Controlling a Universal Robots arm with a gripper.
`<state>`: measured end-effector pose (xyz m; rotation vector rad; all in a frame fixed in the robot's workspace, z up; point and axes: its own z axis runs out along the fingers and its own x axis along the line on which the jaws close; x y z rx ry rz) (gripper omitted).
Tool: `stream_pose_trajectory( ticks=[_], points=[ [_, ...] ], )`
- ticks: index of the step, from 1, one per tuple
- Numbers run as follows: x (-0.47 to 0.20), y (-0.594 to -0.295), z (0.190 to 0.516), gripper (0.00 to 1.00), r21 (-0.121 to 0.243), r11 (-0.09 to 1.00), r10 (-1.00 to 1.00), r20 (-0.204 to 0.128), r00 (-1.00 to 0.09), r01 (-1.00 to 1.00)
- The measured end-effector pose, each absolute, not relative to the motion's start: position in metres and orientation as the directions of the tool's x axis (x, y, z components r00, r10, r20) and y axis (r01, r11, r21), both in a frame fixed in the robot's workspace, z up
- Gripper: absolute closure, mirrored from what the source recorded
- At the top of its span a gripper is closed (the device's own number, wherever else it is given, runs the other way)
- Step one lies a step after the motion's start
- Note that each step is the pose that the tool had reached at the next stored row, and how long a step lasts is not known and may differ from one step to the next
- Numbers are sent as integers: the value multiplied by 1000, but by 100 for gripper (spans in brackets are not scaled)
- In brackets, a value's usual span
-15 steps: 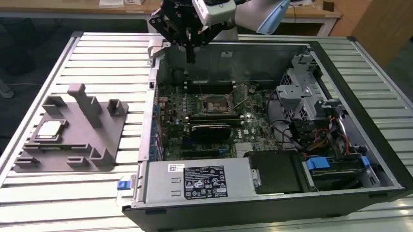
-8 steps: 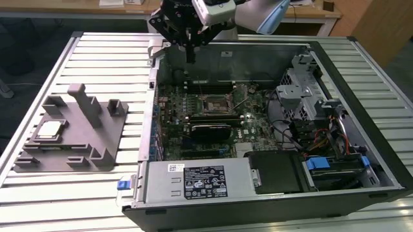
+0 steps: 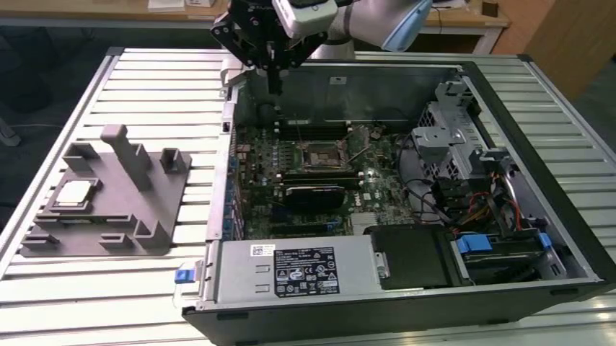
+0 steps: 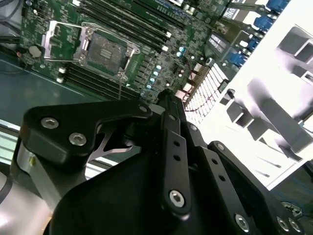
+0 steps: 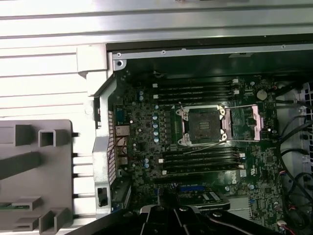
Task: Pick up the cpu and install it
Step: 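Reach for the cpu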
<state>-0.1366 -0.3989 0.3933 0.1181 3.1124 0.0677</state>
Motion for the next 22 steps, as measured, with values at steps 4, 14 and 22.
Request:
stream_pose_trajectory(
  ticks=[4, 14, 22],
  points=[
    [-147, -399, 393, 89, 44, 996, 76, -25, -997, 75],
    [-175, -399, 393, 89, 45, 996, 76, -27, -997, 75],
    [-196, -399, 393, 89, 45, 996, 76, -29, -997, 75]
  ],
)
